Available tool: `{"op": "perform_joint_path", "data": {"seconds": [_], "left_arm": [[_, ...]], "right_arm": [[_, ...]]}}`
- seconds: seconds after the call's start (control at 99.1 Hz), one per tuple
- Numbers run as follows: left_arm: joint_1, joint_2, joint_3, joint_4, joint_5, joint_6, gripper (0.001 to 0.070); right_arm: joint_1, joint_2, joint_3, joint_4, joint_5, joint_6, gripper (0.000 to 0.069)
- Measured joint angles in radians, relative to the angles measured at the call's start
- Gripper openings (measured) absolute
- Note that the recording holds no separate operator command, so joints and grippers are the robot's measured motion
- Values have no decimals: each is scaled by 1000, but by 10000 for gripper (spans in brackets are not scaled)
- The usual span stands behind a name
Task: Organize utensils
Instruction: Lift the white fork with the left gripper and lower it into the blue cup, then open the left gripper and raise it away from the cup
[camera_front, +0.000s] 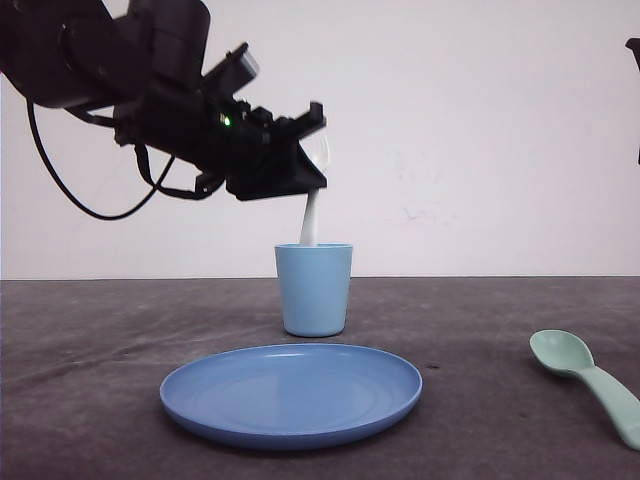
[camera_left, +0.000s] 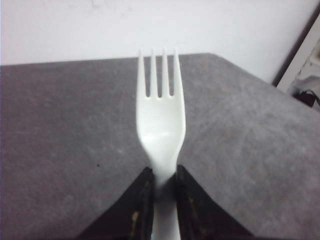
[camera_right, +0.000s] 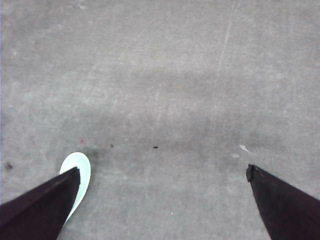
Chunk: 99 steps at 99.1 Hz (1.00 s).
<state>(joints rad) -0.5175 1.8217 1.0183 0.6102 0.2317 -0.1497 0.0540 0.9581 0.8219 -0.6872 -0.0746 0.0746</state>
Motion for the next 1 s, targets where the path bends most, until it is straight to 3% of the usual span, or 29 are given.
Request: {"op": "perform_joint_path", "data": {"seconds": [0.353, 0.706, 0.767, 0.898, 0.999], "left_arm": [[-40, 55, 0, -29, 0, 103, 42], [-39, 55, 0, -30, 0, 113, 48], [-39, 55, 0, -30, 0, 113, 90], [-39, 55, 0, -29, 0, 112, 266], [-39, 43, 0, -46, 0, 97, 300]], "right_arm": [[0, 0, 0, 0, 0, 0, 680], [0, 0, 0, 0, 0, 0, 680], [0, 0, 0, 0, 0, 0, 680], [0, 2, 0, 0, -3, 0, 680], [0, 18, 0, -4, -23, 0, 680]]}}
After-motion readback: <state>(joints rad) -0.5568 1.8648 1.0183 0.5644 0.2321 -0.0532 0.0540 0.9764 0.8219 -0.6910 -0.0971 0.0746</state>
